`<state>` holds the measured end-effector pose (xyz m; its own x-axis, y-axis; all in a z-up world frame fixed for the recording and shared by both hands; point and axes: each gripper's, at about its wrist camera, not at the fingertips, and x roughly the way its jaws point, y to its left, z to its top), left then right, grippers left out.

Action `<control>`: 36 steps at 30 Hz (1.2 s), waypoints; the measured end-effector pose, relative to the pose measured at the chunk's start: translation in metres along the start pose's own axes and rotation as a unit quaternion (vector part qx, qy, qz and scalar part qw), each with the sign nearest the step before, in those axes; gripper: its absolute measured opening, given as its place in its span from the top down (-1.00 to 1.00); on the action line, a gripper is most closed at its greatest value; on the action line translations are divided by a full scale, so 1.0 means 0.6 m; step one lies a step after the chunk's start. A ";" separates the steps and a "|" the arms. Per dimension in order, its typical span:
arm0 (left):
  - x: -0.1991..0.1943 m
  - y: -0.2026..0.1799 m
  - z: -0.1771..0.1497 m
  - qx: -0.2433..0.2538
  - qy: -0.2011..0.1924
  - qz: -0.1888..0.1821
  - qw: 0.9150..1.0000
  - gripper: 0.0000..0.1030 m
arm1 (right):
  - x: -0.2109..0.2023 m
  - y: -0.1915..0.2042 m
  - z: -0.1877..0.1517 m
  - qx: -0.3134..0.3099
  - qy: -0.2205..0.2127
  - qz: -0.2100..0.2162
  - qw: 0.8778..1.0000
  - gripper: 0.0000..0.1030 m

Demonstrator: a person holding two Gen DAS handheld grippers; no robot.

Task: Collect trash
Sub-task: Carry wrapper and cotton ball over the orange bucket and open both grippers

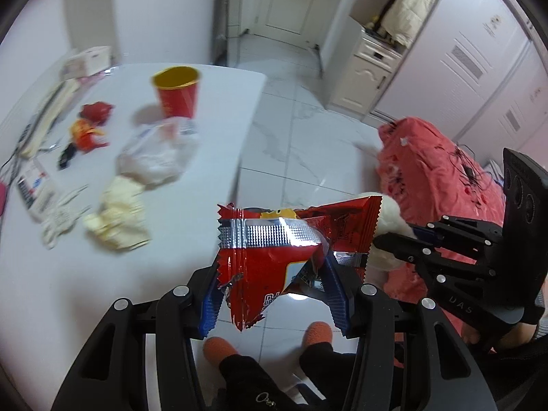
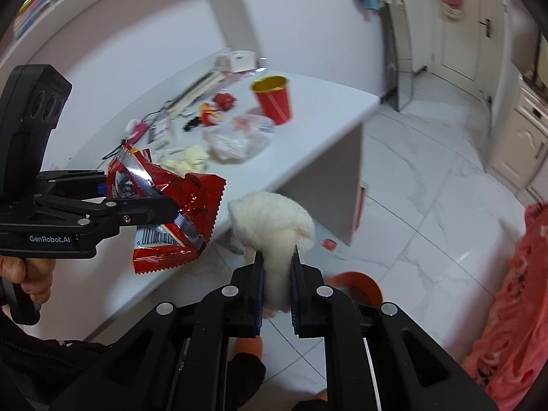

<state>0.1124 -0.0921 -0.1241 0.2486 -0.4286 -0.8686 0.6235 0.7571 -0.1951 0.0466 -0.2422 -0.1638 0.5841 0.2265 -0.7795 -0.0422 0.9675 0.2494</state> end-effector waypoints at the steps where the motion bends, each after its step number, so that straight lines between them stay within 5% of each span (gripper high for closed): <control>1: 0.018 -0.011 0.007 0.006 0.005 -0.004 1.000 -0.03 | 0.004 -0.016 -0.006 0.009 0.002 -0.008 1.000 0.75; 10: 0.210 -0.046 0.024 0.016 0.070 -0.025 0.997 -0.03 | 0.083 -0.143 -0.062 0.094 0.036 -0.049 0.994 0.75; 24: 0.497 -0.042 -0.008 -0.006 0.149 -0.023 0.988 -0.03 | 0.326 -0.306 -0.164 0.197 0.102 -0.076 0.972 0.75; 36: 0.659 -0.028 -0.034 0.010 0.192 -0.011 0.981 -0.05 | 0.491 -0.392 -0.260 0.272 0.135 -0.080 0.949 0.75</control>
<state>0.1852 -0.2646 -0.4736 -0.0607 -0.2233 -0.9728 0.6409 0.7385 -0.2096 0.1022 -0.3855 -0.5418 0.3153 0.1737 -0.9330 0.4972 0.8071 0.3183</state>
